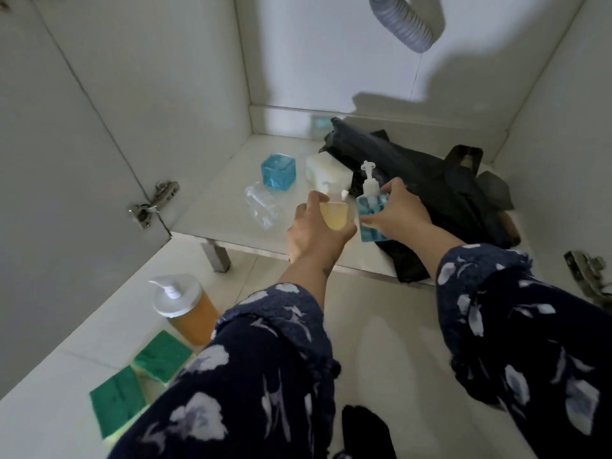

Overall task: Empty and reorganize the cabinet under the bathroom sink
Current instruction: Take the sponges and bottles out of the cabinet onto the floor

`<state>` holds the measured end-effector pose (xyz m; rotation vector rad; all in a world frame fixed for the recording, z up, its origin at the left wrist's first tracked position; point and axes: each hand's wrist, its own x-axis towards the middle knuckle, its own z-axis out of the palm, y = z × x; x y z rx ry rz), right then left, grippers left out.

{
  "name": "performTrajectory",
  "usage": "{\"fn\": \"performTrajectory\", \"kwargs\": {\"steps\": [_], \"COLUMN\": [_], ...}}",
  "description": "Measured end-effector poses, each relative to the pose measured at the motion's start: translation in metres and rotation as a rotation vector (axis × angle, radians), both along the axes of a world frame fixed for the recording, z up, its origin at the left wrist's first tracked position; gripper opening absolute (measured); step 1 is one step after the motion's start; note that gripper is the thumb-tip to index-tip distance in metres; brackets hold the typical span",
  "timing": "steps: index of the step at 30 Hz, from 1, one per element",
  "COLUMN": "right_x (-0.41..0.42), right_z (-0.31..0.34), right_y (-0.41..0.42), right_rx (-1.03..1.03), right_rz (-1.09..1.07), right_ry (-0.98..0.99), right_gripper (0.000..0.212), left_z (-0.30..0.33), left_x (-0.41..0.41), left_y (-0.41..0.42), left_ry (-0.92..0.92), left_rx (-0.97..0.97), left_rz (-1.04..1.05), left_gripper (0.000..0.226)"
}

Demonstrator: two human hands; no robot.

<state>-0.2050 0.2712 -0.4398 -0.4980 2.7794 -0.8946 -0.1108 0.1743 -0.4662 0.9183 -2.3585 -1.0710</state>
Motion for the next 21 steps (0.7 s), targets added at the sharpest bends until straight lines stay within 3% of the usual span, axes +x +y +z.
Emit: {"fn": "performTrajectory", "kwargs": {"steps": [5,11,17,21], "right_x": [0.067,0.122,0.134,0.132], "right_z": [-0.005,-0.050,-0.132,-0.179], "right_y": [0.001,-0.016,-0.055,-0.079], "right_rx": [0.036,0.072,0.161,0.118], "right_rz": [0.096,0.228,0.280,0.285], "right_ry": [-0.037,-0.159,-0.285,-0.333], "right_gripper": [0.065,0.067,0.074,0.067], "left_z": [-0.011,-0.066,-0.140,-0.182], "left_x": [0.084,0.157,0.177,0.173], "left_y": [-0.002,-0.010,-0.036,-0.059], "left_ry": [-0.013,-0.079,-0.133,-0.134], "left_rx": [0.027,0.127,0.243,0.270], "left_rz": [0.098,0.236,0.269,0.256], "left_gripper": [0.052,0.056,0.057,0.077]}}
